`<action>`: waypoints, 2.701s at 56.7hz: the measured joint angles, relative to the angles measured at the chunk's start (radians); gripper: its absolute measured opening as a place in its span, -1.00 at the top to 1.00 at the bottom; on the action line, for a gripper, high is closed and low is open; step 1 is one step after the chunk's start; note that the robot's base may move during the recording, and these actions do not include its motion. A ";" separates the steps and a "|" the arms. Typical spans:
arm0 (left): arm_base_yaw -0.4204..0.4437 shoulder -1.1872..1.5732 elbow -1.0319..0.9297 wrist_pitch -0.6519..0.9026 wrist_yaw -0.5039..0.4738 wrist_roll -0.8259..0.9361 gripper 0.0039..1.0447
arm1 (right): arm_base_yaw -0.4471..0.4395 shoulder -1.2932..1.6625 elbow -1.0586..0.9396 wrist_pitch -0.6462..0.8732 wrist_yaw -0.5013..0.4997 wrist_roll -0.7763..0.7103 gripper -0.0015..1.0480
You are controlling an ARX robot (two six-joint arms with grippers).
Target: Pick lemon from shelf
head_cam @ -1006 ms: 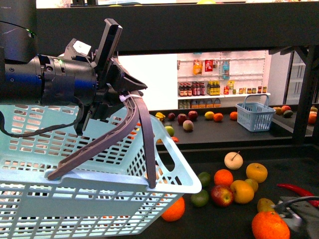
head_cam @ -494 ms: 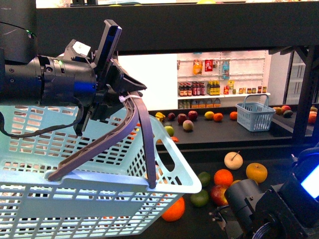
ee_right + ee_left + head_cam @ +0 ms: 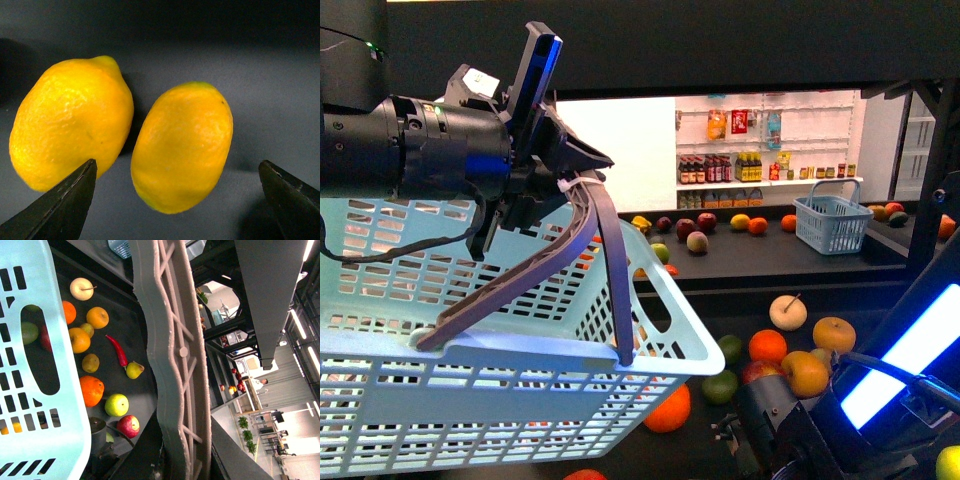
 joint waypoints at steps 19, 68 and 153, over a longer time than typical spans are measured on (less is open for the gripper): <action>0.000 0.000 0.000 0.000 0.000 0.000 0.79 | -0.001 0.048 0.078 -0.011 0.008 -0.007 -0.86; 0.000 0.000 0.000 0.000 0.000 0.000 0.79 | -0.037 0.109 0.127 -0.035 0.002 -0.036 0.06; 0.000 0.000 0.000 0.000 -0.001 0.000 0.79 | 0.053 -0.752 -0.315 0.080 -0.254 0.172 0.10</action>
